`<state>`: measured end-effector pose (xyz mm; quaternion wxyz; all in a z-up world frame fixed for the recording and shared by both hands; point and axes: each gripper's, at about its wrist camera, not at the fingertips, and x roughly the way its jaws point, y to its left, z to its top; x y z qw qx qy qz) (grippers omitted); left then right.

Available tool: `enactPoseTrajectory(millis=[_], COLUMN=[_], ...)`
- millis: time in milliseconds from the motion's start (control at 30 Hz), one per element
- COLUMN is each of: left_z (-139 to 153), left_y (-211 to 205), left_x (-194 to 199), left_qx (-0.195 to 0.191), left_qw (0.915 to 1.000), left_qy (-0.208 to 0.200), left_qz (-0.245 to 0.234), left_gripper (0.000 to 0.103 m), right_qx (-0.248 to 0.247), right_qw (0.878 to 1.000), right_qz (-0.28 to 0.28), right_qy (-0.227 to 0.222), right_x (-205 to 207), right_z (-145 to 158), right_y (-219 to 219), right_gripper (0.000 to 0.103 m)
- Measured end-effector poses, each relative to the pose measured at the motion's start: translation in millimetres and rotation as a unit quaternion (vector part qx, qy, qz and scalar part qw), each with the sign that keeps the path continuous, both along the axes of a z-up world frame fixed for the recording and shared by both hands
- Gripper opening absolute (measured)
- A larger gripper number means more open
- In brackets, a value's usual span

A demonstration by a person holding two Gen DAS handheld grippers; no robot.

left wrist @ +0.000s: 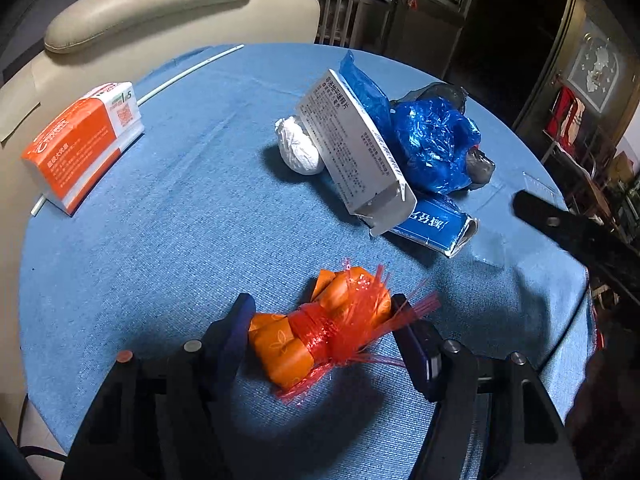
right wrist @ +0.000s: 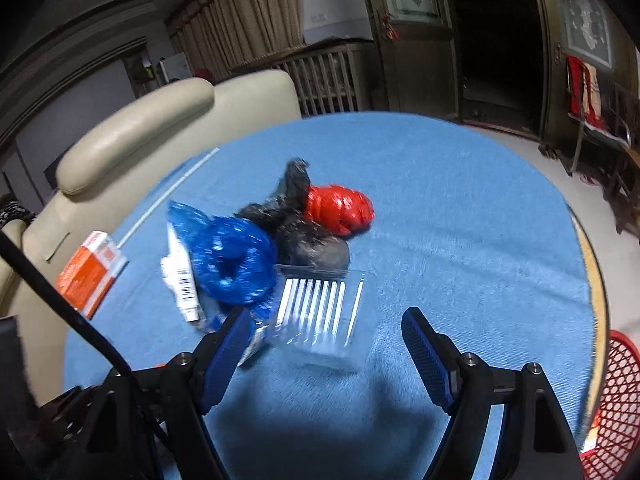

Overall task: Collect trash
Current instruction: 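Grasp the orange mesh bag with the left tool while the right grasps the clear plastic tray, then carry the orange bag and clear tray to the red basket and release both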

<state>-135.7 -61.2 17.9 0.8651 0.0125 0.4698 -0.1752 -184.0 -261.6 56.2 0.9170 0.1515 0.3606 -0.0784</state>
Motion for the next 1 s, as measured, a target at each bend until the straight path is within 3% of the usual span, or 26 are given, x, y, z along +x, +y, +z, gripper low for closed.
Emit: enactPoseTrajectory(millis=[33, 67, 100, 400, 1000], left_z=[0, 1, 1, 5, 30], left_y=[-1, -1, -2, -10, -38], left_x=[0, 0, 0, -8, -41], left_qx=[0.001, 0.001, 0.002, 0.008, 0.037], left_qw=[1.0, 1.0, 1.0, 0.9998, 0.9971], left_qy=[0.0, 0.0, -0.001, -0.01, -0.048], left_qz=[-0.002, -0.003, -0.005, -0.012, -0.045], left_gripper=[0.07, 0.07, 0.07, 0.07, 0.07], right_qx=[0.006, 0.011, 0.011, 0.03, 0.052], right_qw=[1.0, 1.0, 1.0, 0.999, 0.997], right_qz=[0.003, 0.004, 0.003, 0.001, 0.049], right_qy=[0.006, 0.017, 0.02, 0.012, -0.029], right_x=[4, 8, 7, -21, -77], right_z=[-5, -10, -12, -9, 14], right_y=[-2, -4, -6, -23, -11], right_gripper=[0.072, 0.05, 0.049, 0.047, 0.047])
